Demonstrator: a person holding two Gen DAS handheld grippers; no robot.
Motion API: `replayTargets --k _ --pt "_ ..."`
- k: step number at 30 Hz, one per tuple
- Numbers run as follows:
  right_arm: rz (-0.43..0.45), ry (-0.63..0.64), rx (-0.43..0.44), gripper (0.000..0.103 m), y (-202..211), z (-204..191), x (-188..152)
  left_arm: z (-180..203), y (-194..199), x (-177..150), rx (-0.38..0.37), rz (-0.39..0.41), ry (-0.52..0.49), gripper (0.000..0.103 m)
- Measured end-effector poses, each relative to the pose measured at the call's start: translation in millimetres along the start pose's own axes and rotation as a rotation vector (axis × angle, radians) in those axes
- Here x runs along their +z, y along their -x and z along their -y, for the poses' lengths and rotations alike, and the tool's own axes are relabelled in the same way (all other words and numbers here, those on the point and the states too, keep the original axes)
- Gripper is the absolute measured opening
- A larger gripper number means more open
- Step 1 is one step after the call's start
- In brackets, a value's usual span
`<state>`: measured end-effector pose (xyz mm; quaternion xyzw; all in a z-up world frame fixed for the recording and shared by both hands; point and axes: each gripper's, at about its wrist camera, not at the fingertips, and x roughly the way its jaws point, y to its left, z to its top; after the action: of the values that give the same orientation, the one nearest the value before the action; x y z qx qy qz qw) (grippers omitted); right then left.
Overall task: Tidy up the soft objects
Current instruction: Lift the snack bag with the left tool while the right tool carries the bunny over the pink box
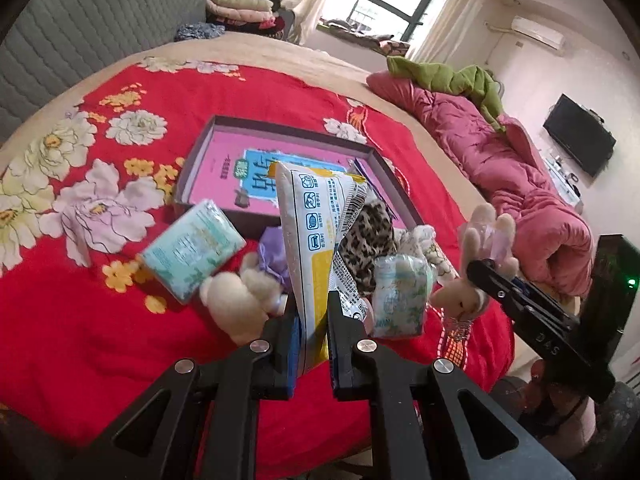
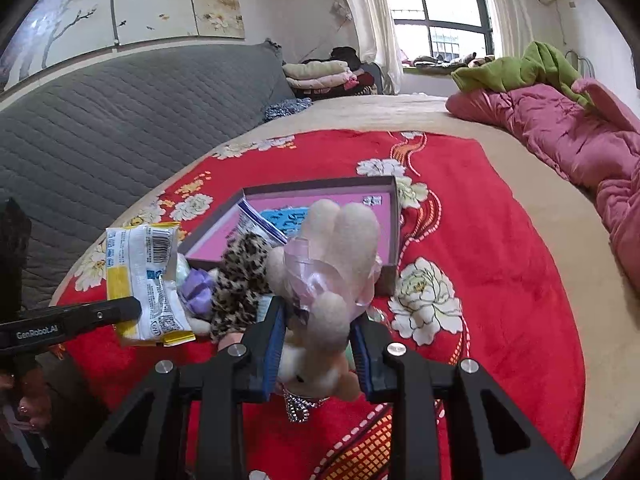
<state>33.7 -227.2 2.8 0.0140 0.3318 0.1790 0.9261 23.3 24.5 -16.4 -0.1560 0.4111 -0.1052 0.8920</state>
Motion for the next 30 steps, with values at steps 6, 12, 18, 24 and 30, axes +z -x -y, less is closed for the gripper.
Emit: replayTargets --k 6,12,18,24,30 --pt "0.044 -0.002 0.02 0.031 11.1 -5.6 17.1 -6.3 8.1 15.0 0.04 0.026 0.02 0.011" --pt "0.069 -0.009 0.026 0.031 14.1 -5.5 32.7 -8.2 22.5 35.0 0.042 0.095 0.029 0.011" --pt "0.081 -0.024 0.01 0.031 9.4 -2.4 46.2 -10.5 24.3 61.1 0.131 0.141 0.022 0.011" --pt "0.095 -0.032 0.004 0.031 2.6 -3.1 61.6 -12.2 18.0 89.5 0.135 0.168 0.051 0.011" --pt "0.115 -0.016 0.011 0.031 -1.7 -12.8 79.7 -8.3 13.4 110.4 0.192 0.205 0.04 0.011"
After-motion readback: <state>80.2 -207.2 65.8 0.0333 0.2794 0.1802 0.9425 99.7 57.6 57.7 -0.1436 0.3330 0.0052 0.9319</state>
